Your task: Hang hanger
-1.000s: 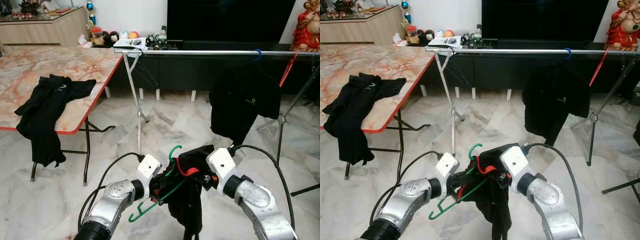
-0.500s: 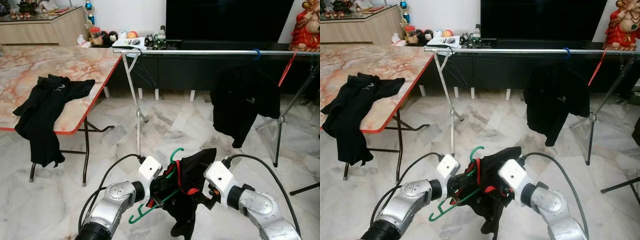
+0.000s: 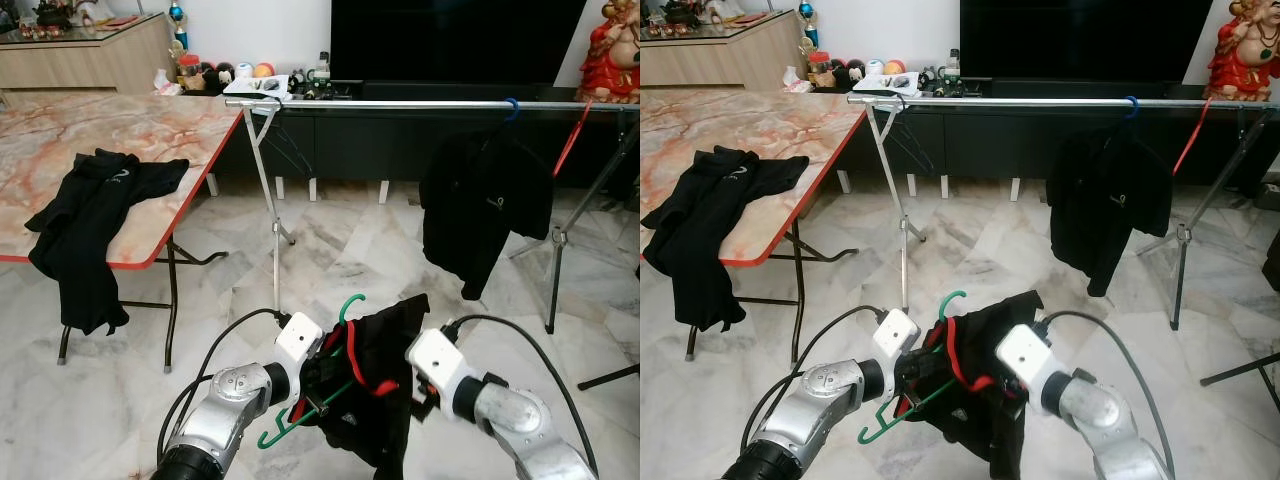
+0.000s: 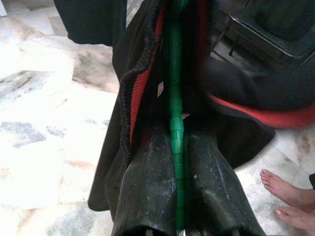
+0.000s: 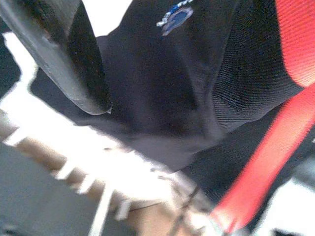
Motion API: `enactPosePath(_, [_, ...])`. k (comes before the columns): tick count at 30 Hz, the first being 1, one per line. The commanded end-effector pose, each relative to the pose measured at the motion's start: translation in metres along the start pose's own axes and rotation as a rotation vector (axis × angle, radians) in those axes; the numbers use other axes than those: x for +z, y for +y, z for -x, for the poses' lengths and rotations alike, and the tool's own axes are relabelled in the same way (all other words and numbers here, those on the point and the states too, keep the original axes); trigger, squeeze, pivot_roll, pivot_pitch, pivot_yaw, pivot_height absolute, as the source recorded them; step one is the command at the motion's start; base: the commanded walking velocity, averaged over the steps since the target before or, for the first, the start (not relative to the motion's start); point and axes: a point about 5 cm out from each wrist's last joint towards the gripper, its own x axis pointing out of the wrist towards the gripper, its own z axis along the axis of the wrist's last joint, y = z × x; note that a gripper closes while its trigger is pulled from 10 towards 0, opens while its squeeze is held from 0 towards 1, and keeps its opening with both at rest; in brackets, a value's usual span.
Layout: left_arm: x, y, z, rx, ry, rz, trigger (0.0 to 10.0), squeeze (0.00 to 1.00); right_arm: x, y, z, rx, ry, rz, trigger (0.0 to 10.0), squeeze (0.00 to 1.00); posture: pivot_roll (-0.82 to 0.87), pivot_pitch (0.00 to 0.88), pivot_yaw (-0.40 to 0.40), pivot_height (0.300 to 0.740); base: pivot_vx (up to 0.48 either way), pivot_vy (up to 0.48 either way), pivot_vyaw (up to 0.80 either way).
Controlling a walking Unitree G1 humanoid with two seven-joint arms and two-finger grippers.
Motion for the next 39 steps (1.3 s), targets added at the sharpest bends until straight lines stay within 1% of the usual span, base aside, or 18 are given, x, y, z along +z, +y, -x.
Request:
enactPosePath(1, [0.009, 0.002, 0.000, 0.008, -0.031, -0.022, 10.0, 0.00, 0.012, -0.012, 0.000, -0.069, -0.068, -0.061, 10.0, 1.00, 0.04, 0.056, 0.038, 0.740, 0.000, 0.000, 0.00])
enactPosePath(5, [0.009, 0.002, 0.000, 0.010, -0.027, -0.024, 10.0, 0.00, 0.015, -0.012, -0.001, -0.070, -0.099, -0.076, 10.0, 1.00, 0.04, 0.054, 0.035, 0.740, 0.000, 0.000, 0.00])
enactPosePath(10, [0.009, 0.001, 0.000, 0.011, -0.028, -0.023, 10.0, 0.00, 0.018, -0.013, -0.002, -0.089, -0.133, -0.139, 10.0, 1.00, 0.04, 0.053, 0.035, 0.740, 0.000, 0.000, 0.00])
enactPosePath(13, [0.009, 0.001, -0.001, 0.011, -0.030, -0.023, 10.0, 0.00, 0.017, -0.011, 0.000, -0.047, -0.134, -0.129, 10.0, 1.00, 0.04, 0.052, 0.032, 0.740, 0.000, 0.000, 0.00])
enactPosePath(16, [0.009, 0.001, -0.001, 0.014, -0.031, -0.022, 10.0, 0.00, 0.015, -0.011, 0.002, -0.042, -0.131, -0.122, 10.0, 1.00, 0.04, 0.050, 0.029, 0.740, 0.000, 0.000, 0.00])
enactPosePath(18, [0.009, 0.001, -0.001, 0.023, -0.036, -0.022, 10.0, 0.00, 0.012, -0.013, 0.005, -0.055, -0.146, -0.142, 10.0, 1.00, 0.04, 0.039, 0.021, 0.740, 0.000, 0.000, 0.00])
enactPosePath(23, [0.013, 0.004, -0.003, 0.038, -0.052, -0.024, 10.0, 0.00, 0.010, -0.013, 0.010, -0.050, -0.188, -0.186, 10.0, 1.00, 0.04, 0.027, 0.012, 0.740, 0.000, 0.000, 0.00])
enactPosePath(27, [0.016, 0.006, -0.004, 0.049, -0.060, -0.026, 10.0, 0.00, 0.011, -0.012, 0.012, -0.022, -0.234, -0.261, 10.0, 1.00, 0.04, 0.023, 0.007, 0.740, 0.000, 0.000, 0.00])
enactPosePath(28, [0.016, 0.006, -0.004, 0.049, -0.060, -0.026, 10.0, 0.00, 0.011, -0.012, 0.012, -0.022, -0.234, -0.261, 10.0, 1.00, 0.04, 0.023, 0.007, 0.740, 0.000, 0.000, 0.00])
enactPosePath(33, [0.015, 0.007, -0.003, 0.059, -0.061, -0.026, 10.0, 0.00, 0.004, -0.010, 0.014, 0.015, -0.194, -0.236, 10.0, 1.00, 0.04, 0.016, -0.001, 0.740, 0.000, 0.000, 0.00])
enactPosePath(34, [0.014, 0.007, -0.002, 0.062, -0.060, -0.025, 10.0, 0.00, -0.003, -0.010, 0.015, 0.028, -0.136, -0.206, 10.0, 1.00, 0.04, 0.017, -0.004, 0.740, 0.000, 0.000, 0.00])
enactPosePath(37, [0.013, 0.006, -0.003, 0.063, -0.059, -0.023, 10.0, 0.00, -0.017, -0.007, 0.016, 0.056, -0.032, -0.129, 10.0, 1.00, 0.04, 0.018, -0.004, 0.740, 0.000, 0.000, 0.00])
enactPosePath(39, [0.013, 0.006, -0.003, 0.063, -0.059, -0.022, 10.0, 0.00, -0.030, -0.001, 0.018, 0.102, 0.061, -0.075, 10.0, 1.00, 0.04, 0.021, -0.005, 0.740, 0.000, 0.000, 0.00])
